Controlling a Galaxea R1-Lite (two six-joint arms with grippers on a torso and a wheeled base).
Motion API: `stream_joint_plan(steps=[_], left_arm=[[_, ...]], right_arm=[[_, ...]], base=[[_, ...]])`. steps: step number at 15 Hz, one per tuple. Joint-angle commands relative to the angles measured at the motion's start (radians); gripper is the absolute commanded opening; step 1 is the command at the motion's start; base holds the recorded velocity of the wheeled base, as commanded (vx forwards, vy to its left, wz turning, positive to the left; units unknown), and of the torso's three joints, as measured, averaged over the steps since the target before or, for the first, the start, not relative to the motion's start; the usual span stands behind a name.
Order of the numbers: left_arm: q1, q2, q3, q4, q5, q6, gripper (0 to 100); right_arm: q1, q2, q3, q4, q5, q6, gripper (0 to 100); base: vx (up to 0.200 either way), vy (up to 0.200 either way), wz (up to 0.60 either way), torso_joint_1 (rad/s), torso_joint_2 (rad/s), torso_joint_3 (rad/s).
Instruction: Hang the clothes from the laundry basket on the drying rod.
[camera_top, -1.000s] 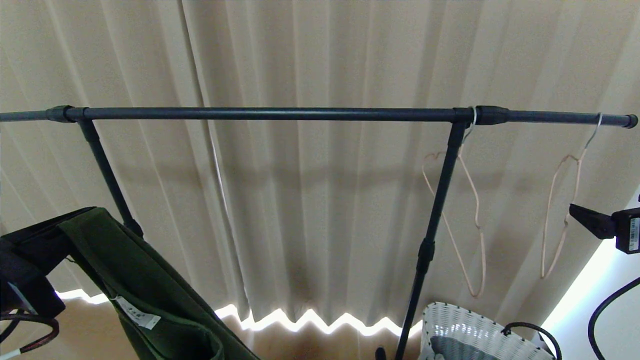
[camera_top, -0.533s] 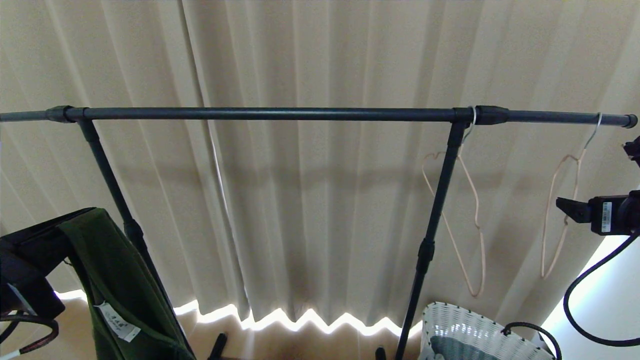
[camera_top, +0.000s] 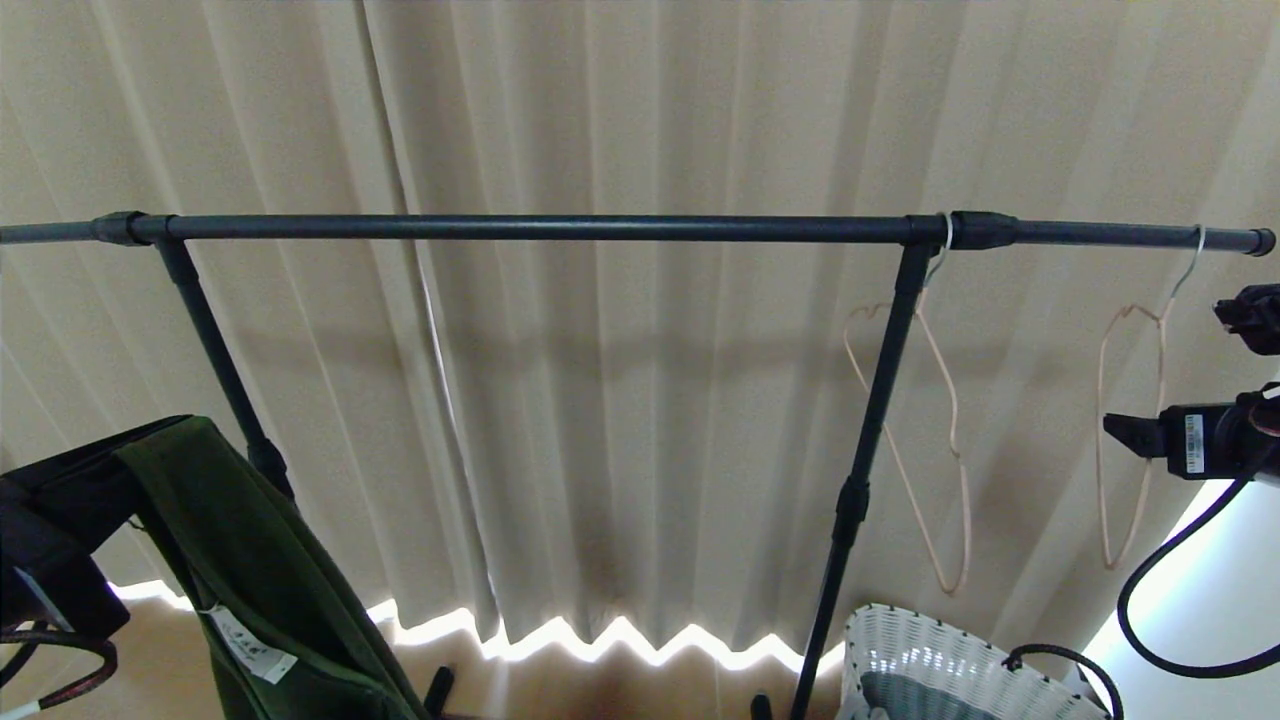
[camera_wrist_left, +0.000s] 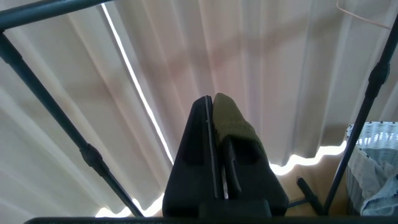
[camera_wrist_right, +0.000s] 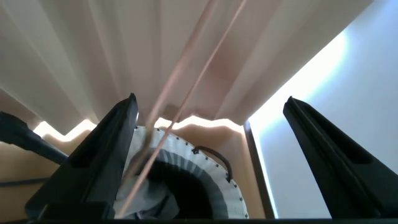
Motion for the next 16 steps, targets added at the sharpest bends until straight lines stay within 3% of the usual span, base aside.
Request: stream_joint_plan(steps=[1, 5, 9, 16], left_arm=[[0.0, 0.001, 0.0, 0.0, 0.0, 0.0, 0], [0.0, 0.001, 0.0, 0.0, 0.0, 0.0, 0], [0.0, -0.001, 0.0, 0.0, 0.0, 0.0, 0], [0.0, -0.002, 0.0, 0.0, 0.0, 0.0, 0]], right_arm=[[0.0, -0.003, -0.008, 0.008, 0.0, -0.001, 100], [0.0, 0.032, -0.057, 0.042, 0.0, 0.001, 100], [0.011, 0.041, -0.132, 0.151, 0.0, 0.065, 100], [0.011, 0.083, -0.135, 0.151, 0.0, 0.068, 100]], base=[[0.0, 0.0, 0.0, 0.0, 0.0, 0.0], [0.0, 0.0, 0.0, 0.0, 0.0, 0.0], [0.0, 0.0, 0.0, 0.0, 0.0, 0.0], [0.0, 0.0, 0.0, 0.0, 0.0, 0.0]])
